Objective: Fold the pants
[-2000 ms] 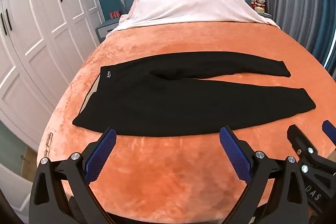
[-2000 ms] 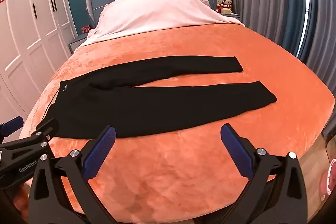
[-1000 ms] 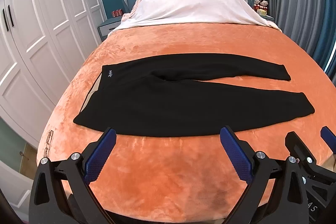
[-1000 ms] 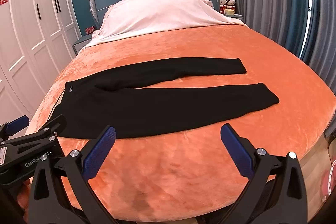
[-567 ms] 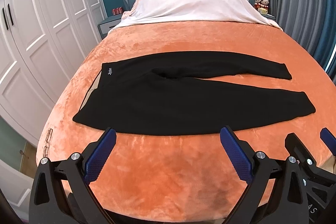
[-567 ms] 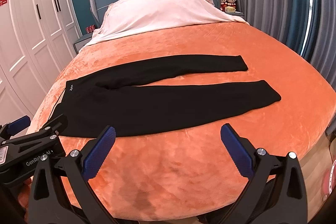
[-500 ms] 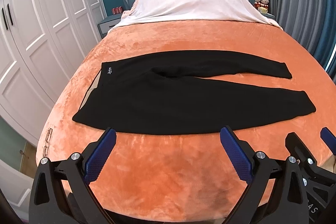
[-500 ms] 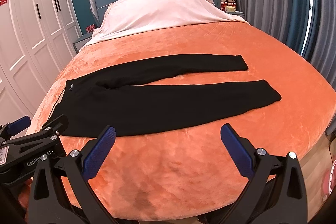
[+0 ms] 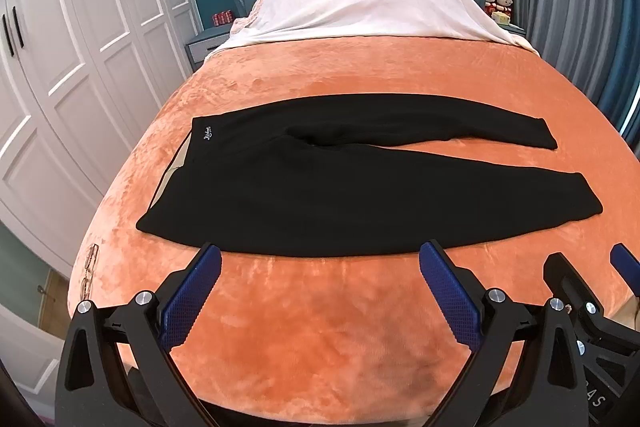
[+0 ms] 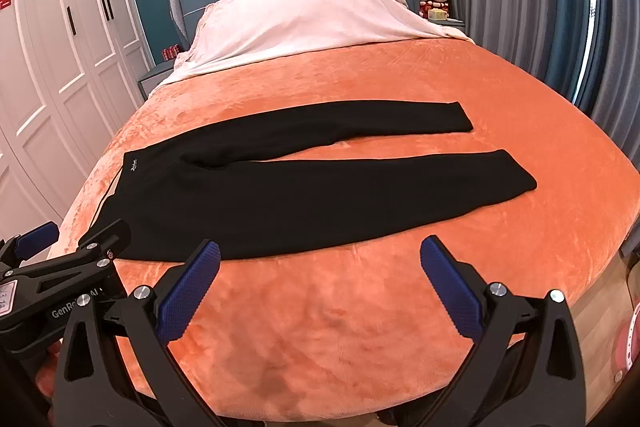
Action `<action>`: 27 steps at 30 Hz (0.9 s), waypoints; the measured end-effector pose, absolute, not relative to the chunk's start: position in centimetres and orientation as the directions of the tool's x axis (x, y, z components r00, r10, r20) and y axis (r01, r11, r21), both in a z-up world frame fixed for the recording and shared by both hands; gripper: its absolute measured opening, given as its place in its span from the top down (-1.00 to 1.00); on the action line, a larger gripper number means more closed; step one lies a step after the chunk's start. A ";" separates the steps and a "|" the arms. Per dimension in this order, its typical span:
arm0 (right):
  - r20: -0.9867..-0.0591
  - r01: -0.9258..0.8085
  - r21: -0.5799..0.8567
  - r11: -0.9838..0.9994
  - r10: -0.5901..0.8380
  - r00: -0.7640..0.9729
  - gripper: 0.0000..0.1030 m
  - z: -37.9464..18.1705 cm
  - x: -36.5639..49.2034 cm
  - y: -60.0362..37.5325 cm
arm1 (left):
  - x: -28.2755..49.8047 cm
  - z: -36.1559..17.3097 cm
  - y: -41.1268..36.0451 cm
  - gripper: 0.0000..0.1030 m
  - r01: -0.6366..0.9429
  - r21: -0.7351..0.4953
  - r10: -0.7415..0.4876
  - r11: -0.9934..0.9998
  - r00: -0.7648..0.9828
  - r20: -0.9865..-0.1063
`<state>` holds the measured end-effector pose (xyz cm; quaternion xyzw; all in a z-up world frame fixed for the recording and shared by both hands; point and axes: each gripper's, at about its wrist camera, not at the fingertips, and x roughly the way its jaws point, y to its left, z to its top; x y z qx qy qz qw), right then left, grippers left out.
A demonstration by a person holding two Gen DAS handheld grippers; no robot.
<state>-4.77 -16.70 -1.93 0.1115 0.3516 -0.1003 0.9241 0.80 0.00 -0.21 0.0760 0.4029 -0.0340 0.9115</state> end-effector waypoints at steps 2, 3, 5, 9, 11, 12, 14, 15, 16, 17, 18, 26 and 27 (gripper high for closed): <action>-0.670 0.262 0.134 0.956 -0.107 0.734 -0.91 -2.0 -4.7 -16.7 | 0.8 -0.2 0.0 -0.89 0.122 0.111 0.000 0.986 0.675 -0.738; -0.670 0.262 0.134 0.956 -0.107 0.735 -0.91 -2.0 -4.7 -16.7 | 0.8 -0.2 0.0 -0.89 0.121 0.111 0.000 0.986 0.675 -0.738; -0.670 0.261 0.135 0.956 -0.106 0.735 -0.91 -2.0 -4.7 -16.7 | 0.7 -0.1 0.1 -0.89 0.121 0.109 -0.001 0.987 0.675 -0.738; -0.670 0.262 0.133 0.956 -0.108 0.735 -0.91 -2.0 -4.7 -16.6 | 0.7 -0.1 0.2 -0.89 0.120 0.109 0.000 0.987 0.675 -0.738; -0.670 0.261 0.135 0.956 -0.106 0.735 -0.91 -2.0 -4.7 -16.6 | 0.7 -0.2 0.2 -0.89 0.119 0.109 -0.001 0.987 0.675 -0.737; -0.670 0.260 0.135 0.956 -0.105 0.735 -0.91 -2.1 -4.7 -16.7 | 0.6 -0.2 0.2 -0.89 0.120 0.109 -0.001 0.987 0.675 -0.737; -0.669 0.261 0.134 0.956 -0.107 0.736 -0.91 -2.1 -4.9 -16.5 | 0.7 -0.2 0.2 -0.89 0.119 0.110 0.001 0.987 0.675 -0.738; -0.669 0.259 0.135 0.956 -0.105 0.736 -0.91 -2.1 -4.9 -16.5 | 0.7 -0.2 0.2 -0.89 0.118 0.111 0.002 0.987 0.676 -0.737; -0.669 0.258 0.134 0.957 -0.105 0.736 -0.91 -2.1 -4.9 -16.5 | 0.6 -0.2 0.3 -0.89 0.119 0.109 0.000 0.987 0.676 -0.737; -0.669 0.259 0.134 0.956 -0.105 0.736 -0.91 -2.1 -4.9 -16.5 | 0.6 -0.2 0.3 -0.89 0.119 0.108 -0.001 0.987 0.676 -0.737; -0.669 0.259 0.135 0.956 -0.105 0.736 -0.91 -2.1 -4.9 -16.5 | 0.6 -0.2 0.3 -0.89 0.120 0.108 -0.001 0.987 0.676 -0.737; -0.672 0.259 0.135 0.956 -0.104 0.733 -0.91 -2.2 -4.9 -16.4 | 0.6 -0.4 0.4 -0.89 0.118 0.110 0.002 0.987 0.673 -0.739; -0.673 0.259 0.135 0.956 -0.103 0.732 -0.91 -2.2 -4.9 -16.4 | 0.6 -0.4 0.5 -0.89 0.118 0.110 0.002 0.987 0.673 -0.740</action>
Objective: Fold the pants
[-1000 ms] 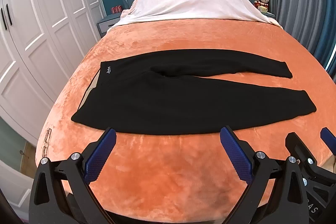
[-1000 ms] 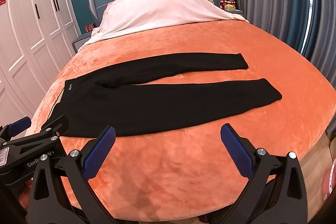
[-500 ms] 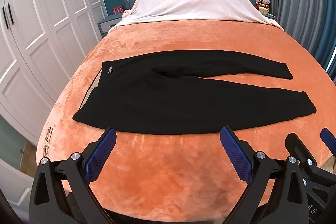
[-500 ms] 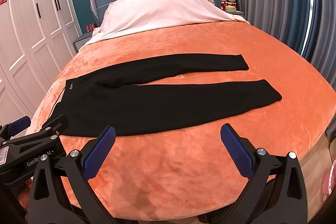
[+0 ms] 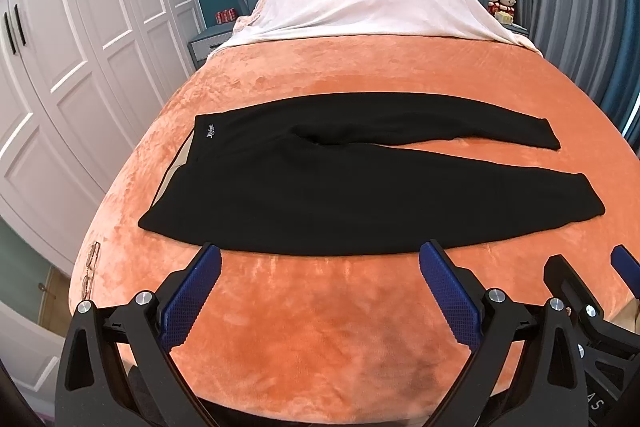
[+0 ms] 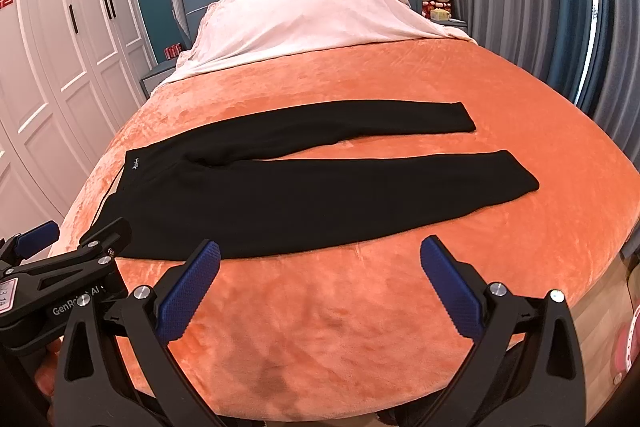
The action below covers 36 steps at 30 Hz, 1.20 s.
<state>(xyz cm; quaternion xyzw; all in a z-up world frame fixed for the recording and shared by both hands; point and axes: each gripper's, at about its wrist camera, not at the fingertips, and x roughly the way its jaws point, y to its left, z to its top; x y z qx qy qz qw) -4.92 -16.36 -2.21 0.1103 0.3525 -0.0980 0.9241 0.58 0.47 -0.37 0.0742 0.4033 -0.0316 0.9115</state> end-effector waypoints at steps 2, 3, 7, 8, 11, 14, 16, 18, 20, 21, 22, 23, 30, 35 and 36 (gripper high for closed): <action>-0.674 0.258 0.135 0.957 -0.103 0.731 -0.91 -2.3 -4.9 -16.3 | 0.6 -0.4 0.5 -0.89 0.117 0.109 0.002 0.987 0.671 -0.742; -0.675 0.258 0.135 0.957 -0.102 0.731 -0.91 -2.4 -4.9 -16.2 | 0.6 -0.5 0.6 -0.89 0.117 0.109 0.003 0.987 0.669 -0.743; -0.681 0.258 0.138 0.956 -0.097 0.725 -0.91 -2.8 -4.7 -16.3 | 0.8 -0.7 0.5 -0.89 0.115 0.112 0.007 0.987 0.665 -0.747; -0.683 0.258 0.139 0.956 -0.096 0.724 -0.91 -2.9 -4.6 -16.4 | 1.0 -0.8 0.4 -0.89 0.115 0.113 0.008 0.987 0.662 -0.749; -0.689 0.253 0.143 0.957 -0.088 0.720 -0.91 -3.1 -4.2 -16.7 | 1.3 -1.2 0.3 -0.89 0.120 0.116 0.009 0.986 0.656 -0.755; -0.699 0.243 0.165 0.956 -0.061 0.712 -0.91 -3.8 -3.5 -17.8 | 2.0 -1.8 0.3 -0.89 0.123 0.121 0.012 0.985 0.650 -0.760; -0.703 0.257 0.170 0.951 -0.066 0.708 -0.91 -4.6 -2.7 -19.3 | 2.8 -2.3 0.4 -0.89 0.119 0.129 0.021 0.984 0.652 -0.758; -0.716 0.276 0.176 0.945 -0.070 0.694 -0.91 -5.6 -1.6 -21.1 | 3.9 -3.1 0.6 -0.89 0.111 0.136 0.033 0.984 0.647 -0.761; -0.739 0.299 0.203 0.932 -0.054 0.671 -0.91 -7.1 0.6 -24.4 | 5.3 -3.8 0.6 -0.89 0.103 0.138 0.041 0.985 0.638 -0.769; -0.740 0.308 0.214 0.927 -0.052 0.671 -0.91 -7.8 1.6 -26.0 | 6.0 -4.2 0.7 -0.89 0.095 0.139 0.048 0.986 0.632 -0.773; -0.743 0.329 0.204 0.922 -0.072 0.665 -0.91 -8.3 2.8 -27.6 | 7.0 -4.6 0.9 -0.89 0.088 0.136 0.051 0.987 0.625 -0.779; -0.748 0.345 0.188 0.919 -0.094 0.657 -0.91 -8.8 4.2 -29.3 | 7.8 -4.9 1.0 -0.89 0.080 0.133 0.056 0.988 0.620 -0.782; -0.797 0.466 0.137 0.874 -0.182 0.576 -0.89 -12.5 18.1 -44.0 | 15.7 -7.7 2.9 -0.89 0.037 0.087 0.049 0.995 0.587 -0.808; -0.821 0.548 0.120 0.828 -0.227 0.523 -0.81 -15.1 26.0 -51.5 | 25.7 -9.1 9.6 -0.89 -0.105 -0.015 0.046 0.994 0.555 -0.831; -0.821 0.558 0.118 0.821 -0.236 0.521 -0.81 -15.5 27.0 -52.3 | 27.9 -9.3 11.3 -0.89 -0.141 -0.021 0.060 0.990 0.545 -0.837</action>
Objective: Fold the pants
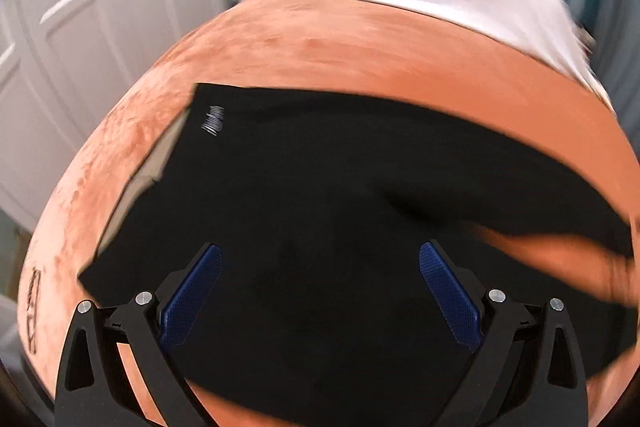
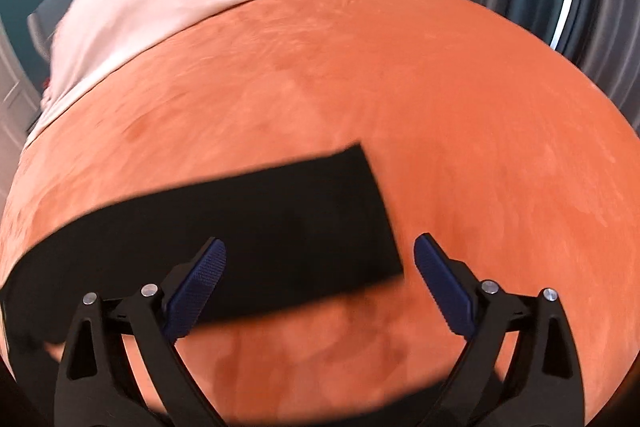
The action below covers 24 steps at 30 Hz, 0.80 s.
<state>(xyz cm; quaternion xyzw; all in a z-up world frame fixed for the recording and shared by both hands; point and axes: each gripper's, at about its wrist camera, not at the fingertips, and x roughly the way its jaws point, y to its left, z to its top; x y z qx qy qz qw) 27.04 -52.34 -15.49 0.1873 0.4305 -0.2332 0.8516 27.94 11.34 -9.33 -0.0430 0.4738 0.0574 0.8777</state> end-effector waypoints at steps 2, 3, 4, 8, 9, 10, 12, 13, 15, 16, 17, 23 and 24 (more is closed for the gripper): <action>-0.818 0.578 0.123 0.807 -0.247 0.519 -0.81 -16.4 28.7 -54.1 | 33.4 -9.9 15.5 -0.89 -0.214 0.017 0.130 0.977 0.528 -0.839; -0.820 0.590 0.122 0.798 -0.253 0.513 -0.82 -17.0 29.5 -55.0 | 35.2 -10.0 16.8 -0.89 -0.243 0.050 0.173 0.969 0.517 -0.838; -0.824 0.599 0.126 0.790 -0.253 0.507 -0.82 -17.4 30.0 -55.6 | 38.3 -10.5 19.2 -0.89 -0.273 0.077 0.210 0.959 0.502 -0.839; -0.851 0.617 0.162 0.770 -0.208 0.483 -0.82 -19.7 32.4 -57.1 | 46.2 -13.2 24.4 -0.89 -0.316 0.146 0.272 0.938 0.406 -0.872; -0.857 0.616 0.162 0.771 -0.199 0.475 -0.81 -20.2 32.9 -57.2 | 47.8 -14.3 25.3 -0.89 -0.319 0.182 0.299 0.930 0.370 -0.880; -0.864 0.615 0.150 0.774 -0.200 0.462 -0.81 -20.7 33.6 -57.1 | 48.9 -15.2 25.9 -0.89 -0.307 0.193 0.299 0.932 0.350 -0.888; -0.865 0.599 0.116 0.792 -0.217 0.453 -0.65 -21.0 34.6 -56.2 | 51.2 -17.0 26.4 -0.80 -0.294 0.223 0.312 0.929 0.303 -0.900; -0.864 0.592 0.082 0.802 -0.240 0.443 -0.38 -21.0 35.0 -55.6 | 51.5 -17.4 26.4 -0.65 -0.289 0.219 0.306 0.932 0.302 -0.903; -0.864 0.580 0.061 0.812 -0.248 0.439 0.28 -20.9 35.4 -55.0 | 52.0 -17.6 26.5 0.17 -0.274 0.142 0.227 0.951 0.308 -0.924; -0.864 0.557 0.081 0.827 -0.220 0.453 0.78 -20.6 35.7 -54.7 | 52.1 -17.1 26.3 0.40 -0.281 0.124 0.214 0.952 0.317 -0.924; -0.864 0.532 0.110 0.840 -0.184 0.469 0.77 -20.2 35.9 -54.4 | 52.1 -16.5 26.2 0.92 -0.284 0.125 0.218 0.951 0.326 -0.920; -0.748 0.418 0.147 0.897 -0.176 0.640 0.79 -12.2 33.6 -51.8 | 46.8 -9.2 27.2 0.95 -0.219 -0.054 0.064 0.974 0.498 -0.865; -0.715 0.385 0.157 0.909 -0.164 0.679 0.79 -10.0 32.3 -51.3 | 44.7 -7.3 27.6 0.95 -0.195 -0.089 0.028 0.977 0.530 -0.848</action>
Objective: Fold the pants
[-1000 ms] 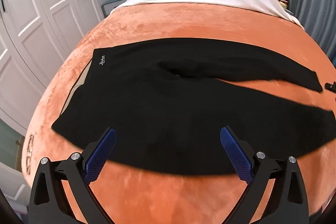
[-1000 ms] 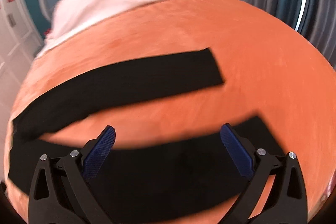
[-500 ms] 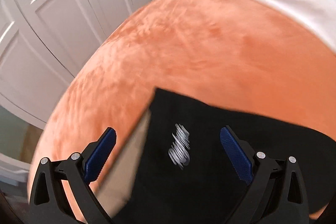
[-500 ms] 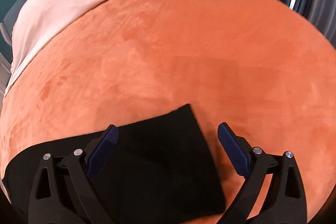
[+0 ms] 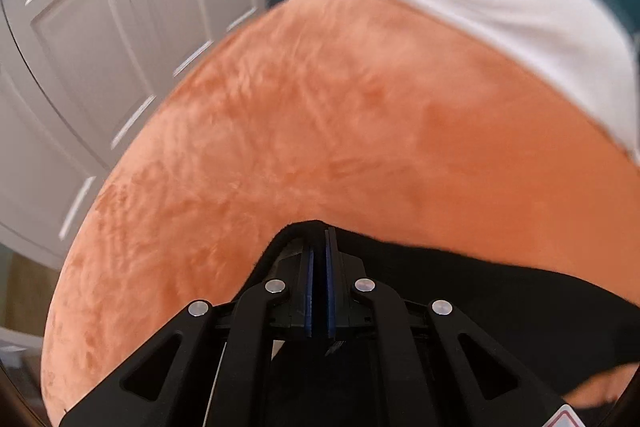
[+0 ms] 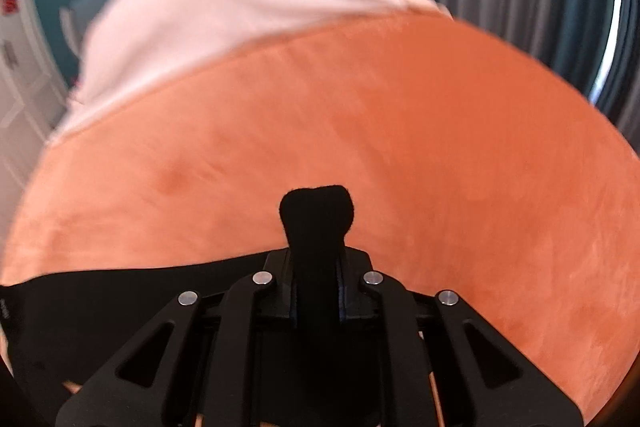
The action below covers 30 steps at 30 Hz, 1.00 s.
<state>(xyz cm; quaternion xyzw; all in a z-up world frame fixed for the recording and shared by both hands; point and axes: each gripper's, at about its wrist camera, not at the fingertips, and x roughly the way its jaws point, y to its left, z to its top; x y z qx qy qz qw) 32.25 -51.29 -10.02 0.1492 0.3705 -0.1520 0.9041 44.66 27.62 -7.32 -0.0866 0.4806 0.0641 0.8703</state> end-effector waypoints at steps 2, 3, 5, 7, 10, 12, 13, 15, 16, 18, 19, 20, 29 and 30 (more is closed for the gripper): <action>-0.669 0.328 0.162 0.931 -0.141 0.730 0.79 -6.8 29.3 -50.2 | 41.0 -4.9 27.9 0.94 -0.156 -0.127 -0.018 0.980 0.560 -0.829; -0.653 0.303 0.158 0.940 -0.130 0.746 0.79 -5.6 27.9 -49.8 | 38.9 -3.8 28.3 0.94 -0.138 -0.143 -0.039 0.980 0.571 -0.820; -0.624 0.254 0.129 0.959 -0.120 0.772 0.79 -3.3 24.4 -48.9 | 35.1 -2.1 29.0 0.94 -0.120 -0.166 -0.065 0.979 0.586 -0.808; -0.612 0.203 0.122 0.972 -0.087 0.786 0.78 -1.8 20.3 -48.1 | 30.1 -0.7 29.8 0.93 -0.106 -0.176 -0.080 0.979 0.594 -0.800; -0.633 0.170 0.094 0.981 -0.073 0.771 0.78 -2.1 15.0 -47.5 | 25.3 -1.0 30.9 0.92 -0.101 -0.174 -0.087 0.980 0.565 -0.820; -0.673 0.166 0.062 0.984 -0.082 0.735 0.77 -3.7 12.3 -47.7 | 22.9 -2.6 31.2 0.91 -0.112 -0.113 -0.037 0.987 0.526 -0.850; -0.704 0.165 0.047 0.985 -0.085 0.705 0.77 -5.3 10.8 -47.8 | 21.5 -3.8 31.2 0.91 -0.112 -0.063 0.000 0.992 0.496 -0.868; -0.747 0.172 0.036 0.984 -0.088 0.659 0.76 -7.7 9.7 -47.8 | 20.4 -7.0 31.1 0.91 -0.115 0.007 0.057 0.993 0.437 -0.898; -0.774 0.184 0.037 0.982 -0.088 0.627 0.76 -9.5 8.8 -48.0 | 20.2 -8.3 31.2 0.90 -0.121 0.017 0.066 0.992 0.407 -0.911; -0.818 0.208 0.050 0.977 -0.079 0.569 0.75 -12.4 7.5 -48.3 | 20.1 -11.7 31.3 0.87 -0.145 0.035 0.081 0.989 0.326 -0.942; -0.843 0.224 0.043 0.974 -0.085 0.531 0.70 -14.1 7.1 -48.3 | 20.0 -12.5 31.2 0.85 -0.157 0.054 0.101 0.986 0.308 -0.946; -0.857 0.230 0.034 0.973 -0.091 0.508 0.66 -15.2 6.7 -48.1 | 19.8 -12.9 31.1 0.82 -0.178 0.062 0.114 0.982 0.302 -0.946; -0.773 0.381 0.190 0.905 -0.101 0.627 -0.40 -11.8 -2.2 -50.7 | 14.9 -6.1 28.7 -0.35 -0.298 0.121 0.248 0.947 0.437 -0.865; -0.767 0.404 0.220 0.888 -0.099 0.634 -0.40 -11.6 -2.5 -50.8 | 14.1 -5.6 28.1 -0.35 -0.294 0.119 0.247 0.948 0.451 -0.858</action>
